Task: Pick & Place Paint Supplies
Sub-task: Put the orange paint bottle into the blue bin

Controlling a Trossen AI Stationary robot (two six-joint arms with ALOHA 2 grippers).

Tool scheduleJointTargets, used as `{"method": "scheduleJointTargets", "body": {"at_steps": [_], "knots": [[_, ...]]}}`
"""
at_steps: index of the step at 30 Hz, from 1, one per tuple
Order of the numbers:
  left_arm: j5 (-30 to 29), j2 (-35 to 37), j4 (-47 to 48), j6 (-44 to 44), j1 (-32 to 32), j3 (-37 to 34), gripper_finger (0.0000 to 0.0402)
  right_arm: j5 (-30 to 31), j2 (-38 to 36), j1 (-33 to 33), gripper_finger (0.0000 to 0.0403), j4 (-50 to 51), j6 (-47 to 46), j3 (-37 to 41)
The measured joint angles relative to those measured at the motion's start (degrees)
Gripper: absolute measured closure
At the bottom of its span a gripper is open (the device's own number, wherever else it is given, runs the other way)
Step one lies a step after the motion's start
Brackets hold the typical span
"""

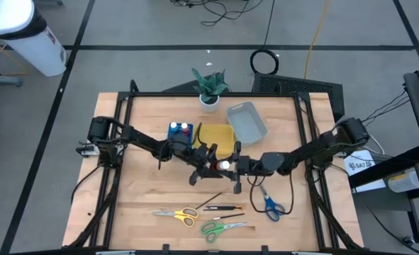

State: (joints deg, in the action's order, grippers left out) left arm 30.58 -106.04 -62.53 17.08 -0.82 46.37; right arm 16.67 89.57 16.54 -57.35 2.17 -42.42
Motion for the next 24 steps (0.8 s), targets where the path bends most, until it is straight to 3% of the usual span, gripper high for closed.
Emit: {"method": "scheduleJointTargets", "body": {"at_steps": [4,7,12,18,24], "knots": [[3.99,1.19,6.21,0.15,-0.13,-0.01,0.0237,2.54,-6.60,0.67,0.0299,13.73,-1.73,-0.03],[3.66,3.92,11.91,-3.47,-0.51,0.02,0.0235,4.14,-11.68,0.85,0.0288,27.03,-7.67,-0.06],[-6.93,7.47,17.19,-12.05,-2.97,0.02,0.0234,4.28,-14.55,1.17,0.0281,45.49,-18.53,-0.03],[-26.71,7.23,17.24,-13.38,-6.27,1.28,0.0231,3.60,-9.42,0.55,0.0285,44.37,-18.13,0.00],[-29.52,7.19,20.02,-14.51,-7.04,2.98,0.0187,-3.39,-6.13,-1.65,0.0283,38.76,-17.99,-0.01]]}}
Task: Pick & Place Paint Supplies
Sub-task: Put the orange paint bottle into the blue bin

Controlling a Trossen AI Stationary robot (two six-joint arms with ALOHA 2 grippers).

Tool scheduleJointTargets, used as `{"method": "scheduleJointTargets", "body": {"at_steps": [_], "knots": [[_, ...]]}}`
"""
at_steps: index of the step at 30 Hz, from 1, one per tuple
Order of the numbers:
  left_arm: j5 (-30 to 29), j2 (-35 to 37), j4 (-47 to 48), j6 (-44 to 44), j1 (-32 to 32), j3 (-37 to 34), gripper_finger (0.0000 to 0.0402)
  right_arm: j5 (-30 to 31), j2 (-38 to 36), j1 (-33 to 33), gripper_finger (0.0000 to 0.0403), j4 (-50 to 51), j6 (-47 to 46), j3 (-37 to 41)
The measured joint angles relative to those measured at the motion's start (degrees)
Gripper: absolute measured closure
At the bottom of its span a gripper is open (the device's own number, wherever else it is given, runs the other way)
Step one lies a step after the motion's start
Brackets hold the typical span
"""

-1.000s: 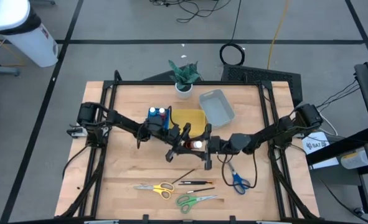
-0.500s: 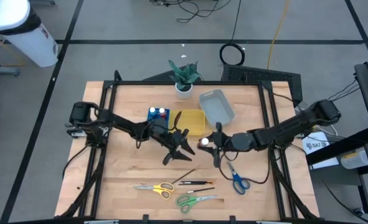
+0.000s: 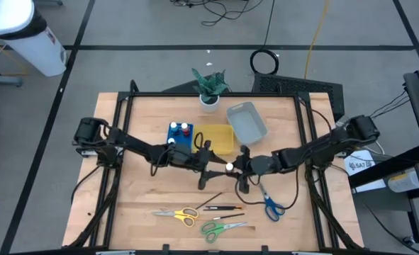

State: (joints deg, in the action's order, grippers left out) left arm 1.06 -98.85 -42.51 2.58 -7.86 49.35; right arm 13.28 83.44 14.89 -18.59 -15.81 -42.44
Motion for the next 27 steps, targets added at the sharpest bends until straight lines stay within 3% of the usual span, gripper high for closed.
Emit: {"method": "scheduleJointTargets", "body": {"at_steps": [6,11,27], "knots": [[-5.77,0.00,1.22,-1.37,0.07,0.12,0.0148,-0.03,0.57,-0.32,0.0283,-0.95,0.04,0.00],[-3.92,0.00,3.06,-0.62,0.07,0.12,0.0134,0.10,0.57,-0.32,0.0283,-3.44,0.43,0.00],[-3.61,0.00,2.19,-0.60,0.12,0.10,0.0170,0.07,3.48,-1.42,0.0282,-8.74,1.99,-0.02]]}}
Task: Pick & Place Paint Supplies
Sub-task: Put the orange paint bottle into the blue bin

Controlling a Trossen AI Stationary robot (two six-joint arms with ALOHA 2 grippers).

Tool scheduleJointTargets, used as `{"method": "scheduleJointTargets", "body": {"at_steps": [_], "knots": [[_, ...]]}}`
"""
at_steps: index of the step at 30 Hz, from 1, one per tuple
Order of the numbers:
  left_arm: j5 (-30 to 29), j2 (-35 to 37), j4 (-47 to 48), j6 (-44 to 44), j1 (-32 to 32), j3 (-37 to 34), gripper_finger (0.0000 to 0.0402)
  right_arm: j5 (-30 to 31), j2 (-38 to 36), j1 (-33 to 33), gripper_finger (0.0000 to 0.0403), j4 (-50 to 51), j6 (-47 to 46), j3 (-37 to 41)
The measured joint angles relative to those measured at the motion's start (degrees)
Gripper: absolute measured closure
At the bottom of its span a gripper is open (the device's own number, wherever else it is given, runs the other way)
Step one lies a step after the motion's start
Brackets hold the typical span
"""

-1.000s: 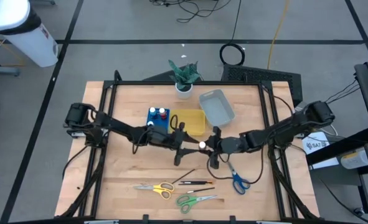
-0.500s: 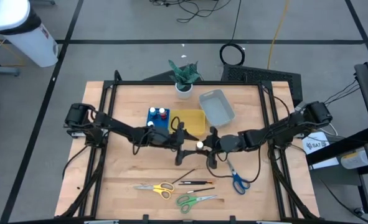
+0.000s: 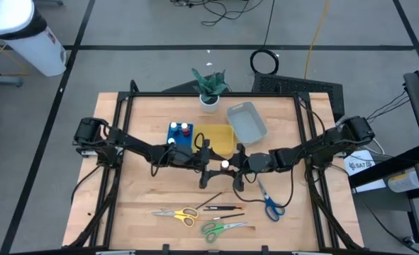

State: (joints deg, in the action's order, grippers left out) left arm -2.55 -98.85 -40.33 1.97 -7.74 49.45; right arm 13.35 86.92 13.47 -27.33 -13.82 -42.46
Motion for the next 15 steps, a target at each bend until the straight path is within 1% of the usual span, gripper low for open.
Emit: {"method": "scheduleJointTargets", "body": {"at_steps": [15], "knots": [[0.99,0.00,-0.39,0.70,0.16,0.00,0.0234,0.00,0.02,0.02,0.0282,-0.27,0.14,0.00]]}}
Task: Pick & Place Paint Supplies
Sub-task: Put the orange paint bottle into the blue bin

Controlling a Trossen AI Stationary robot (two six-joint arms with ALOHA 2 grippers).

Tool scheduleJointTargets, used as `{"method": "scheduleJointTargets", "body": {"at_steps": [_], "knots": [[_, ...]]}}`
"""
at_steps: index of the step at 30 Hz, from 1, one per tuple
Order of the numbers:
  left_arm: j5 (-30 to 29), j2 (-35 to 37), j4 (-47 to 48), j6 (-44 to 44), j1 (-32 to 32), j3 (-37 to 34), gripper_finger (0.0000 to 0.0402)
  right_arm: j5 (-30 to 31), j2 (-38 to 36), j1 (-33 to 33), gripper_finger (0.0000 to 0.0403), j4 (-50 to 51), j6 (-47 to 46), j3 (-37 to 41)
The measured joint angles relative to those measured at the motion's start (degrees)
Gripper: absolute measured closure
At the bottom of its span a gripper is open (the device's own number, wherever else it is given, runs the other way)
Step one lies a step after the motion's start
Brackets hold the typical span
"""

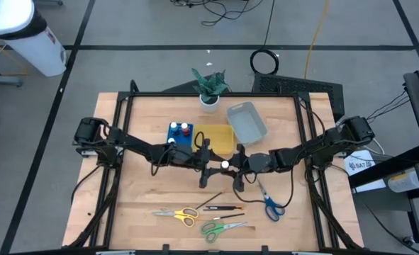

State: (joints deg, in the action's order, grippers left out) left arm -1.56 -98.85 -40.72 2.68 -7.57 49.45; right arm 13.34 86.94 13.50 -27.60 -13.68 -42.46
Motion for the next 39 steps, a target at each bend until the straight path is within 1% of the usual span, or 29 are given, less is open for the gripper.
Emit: {"method": "scheduleJointTargets", "body": {"at_steps": [3,13,17,23,29,31,34,39], "knots": [[0.01,0.00,-0.22,0.07,0.12,0.00,0.0240,0.02,0.00,0.00,0.0282,-0.04,0.03,0.00],[0.04,-0.02,-1.45,0.37,0.11,-0.04,0.0241,0.02,0.00,0.00,0.0282,-0.06,0.88,0.00],[0.04,-0.91,-1.52,0.39,0.23,-0.04,0.0241,-0.02,0.00,0.00,0.0282,-0.44,0.86,0.00],[0.33,-3.75,-4.77,2.04,1.08,1.44,0.0241,0.07,0.00,-0.02,0.0282,-0.01,0.86,0.09],[0.28,-3.96,-4.61,1.90,1.07,1.97,0.0241,0.05,0.00,-0.02,0.0282,0.38,0.88,0.04],[0.25,-3.96,-4.34,1.68,1.09,1.97,0.0249,0.07,0.00,-0.04,0.0282,0.90,0.86,0.04],[0.22,-3.96,-4.15,1.25,1.07,1.97,0.0278,-0.04,0.00,-0.02,0.0281,0.76,0.52,0.02],[0.12,-2.86,-2.65,0.05,0.71,1.97,0.0280,-0.11,0.00,-0.03,0.0263,0.32,-0.03,0.01]]}}
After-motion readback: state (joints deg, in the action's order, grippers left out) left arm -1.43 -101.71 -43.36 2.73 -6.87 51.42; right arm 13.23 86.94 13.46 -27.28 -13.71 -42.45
